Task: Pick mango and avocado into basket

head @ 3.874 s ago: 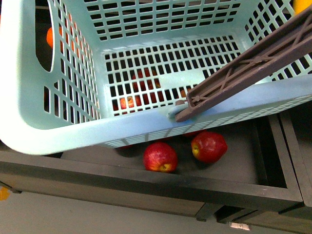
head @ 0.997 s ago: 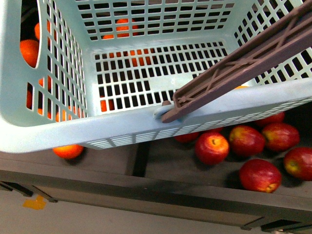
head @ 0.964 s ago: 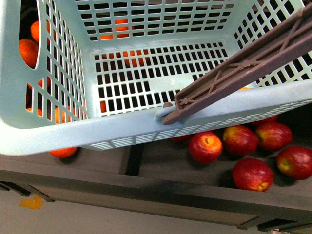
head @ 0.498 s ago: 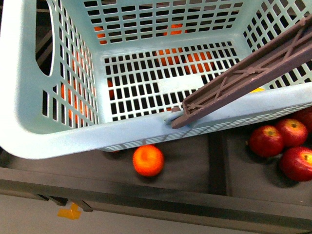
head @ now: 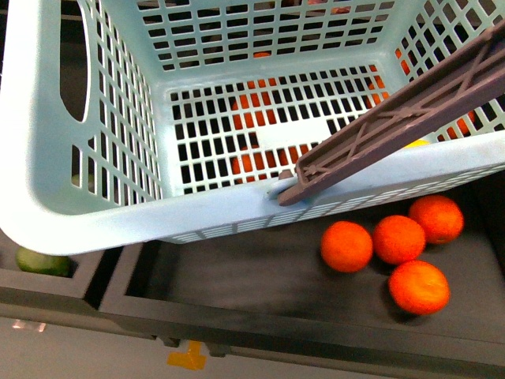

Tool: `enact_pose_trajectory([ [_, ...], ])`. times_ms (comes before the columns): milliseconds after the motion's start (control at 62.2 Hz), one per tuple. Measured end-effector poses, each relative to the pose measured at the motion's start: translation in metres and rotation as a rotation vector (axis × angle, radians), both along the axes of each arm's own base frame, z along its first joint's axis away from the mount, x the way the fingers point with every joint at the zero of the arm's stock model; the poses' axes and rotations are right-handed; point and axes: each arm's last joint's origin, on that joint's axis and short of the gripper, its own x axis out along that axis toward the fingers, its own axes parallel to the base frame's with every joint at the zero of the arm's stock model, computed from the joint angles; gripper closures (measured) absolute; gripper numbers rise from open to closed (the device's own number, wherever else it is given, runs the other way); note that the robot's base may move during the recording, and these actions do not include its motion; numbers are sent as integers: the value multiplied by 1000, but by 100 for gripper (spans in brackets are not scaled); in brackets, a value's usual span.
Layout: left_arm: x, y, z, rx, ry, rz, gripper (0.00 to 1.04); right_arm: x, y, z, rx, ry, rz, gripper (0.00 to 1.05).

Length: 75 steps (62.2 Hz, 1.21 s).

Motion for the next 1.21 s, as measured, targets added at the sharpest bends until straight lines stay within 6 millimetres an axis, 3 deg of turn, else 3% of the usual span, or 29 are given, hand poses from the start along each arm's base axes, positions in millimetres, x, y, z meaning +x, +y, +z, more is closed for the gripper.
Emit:
enact_pose_trajectory([
  [1205,0,0,0,1,-1,1,89,0,0,-1,0,2,0,9],
])
